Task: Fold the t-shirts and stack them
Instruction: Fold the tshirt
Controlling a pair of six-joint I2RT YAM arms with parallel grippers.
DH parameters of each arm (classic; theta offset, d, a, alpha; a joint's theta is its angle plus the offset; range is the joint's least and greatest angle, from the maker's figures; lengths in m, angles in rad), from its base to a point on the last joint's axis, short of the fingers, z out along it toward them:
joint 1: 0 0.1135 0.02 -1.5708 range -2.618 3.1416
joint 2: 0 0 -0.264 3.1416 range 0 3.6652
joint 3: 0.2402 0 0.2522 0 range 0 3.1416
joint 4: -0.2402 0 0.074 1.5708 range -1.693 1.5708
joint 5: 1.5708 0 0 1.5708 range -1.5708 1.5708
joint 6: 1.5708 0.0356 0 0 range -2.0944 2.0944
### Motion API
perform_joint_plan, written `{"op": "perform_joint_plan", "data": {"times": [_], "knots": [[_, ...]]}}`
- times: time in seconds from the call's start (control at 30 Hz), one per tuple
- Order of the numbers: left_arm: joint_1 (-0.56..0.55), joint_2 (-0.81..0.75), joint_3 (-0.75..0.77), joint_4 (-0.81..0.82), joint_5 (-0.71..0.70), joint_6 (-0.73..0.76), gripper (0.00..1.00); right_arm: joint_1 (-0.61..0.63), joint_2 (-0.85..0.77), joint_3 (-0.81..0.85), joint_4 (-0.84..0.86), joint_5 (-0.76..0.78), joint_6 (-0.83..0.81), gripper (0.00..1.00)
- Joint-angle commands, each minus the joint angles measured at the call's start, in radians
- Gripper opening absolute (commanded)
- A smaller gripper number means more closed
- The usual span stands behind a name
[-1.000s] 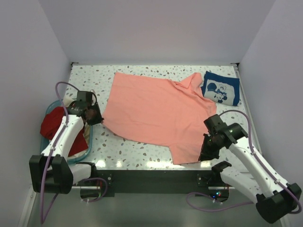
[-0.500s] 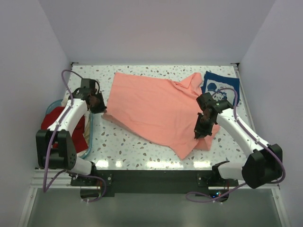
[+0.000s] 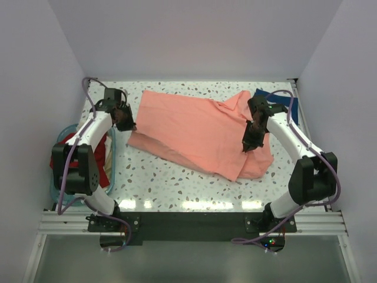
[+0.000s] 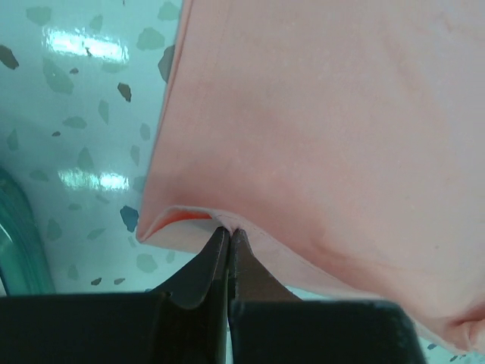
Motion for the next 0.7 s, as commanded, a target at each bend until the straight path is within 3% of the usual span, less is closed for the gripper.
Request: {"op": "perform_joint_plan", "data": {"times": [0.0,0.67], "knots": [[0.007,0.039,0.091,0.05,0.006,0.015,0.0,-0.022,0.038,0.089,0.011,0.019,-0.043,0.0],[0.015,0.18,0.241,0.061,-0.05,-0.048,0.0,-0.2,0.296,0.444,-0.067,-0.008,-0.168,0.0]]}}
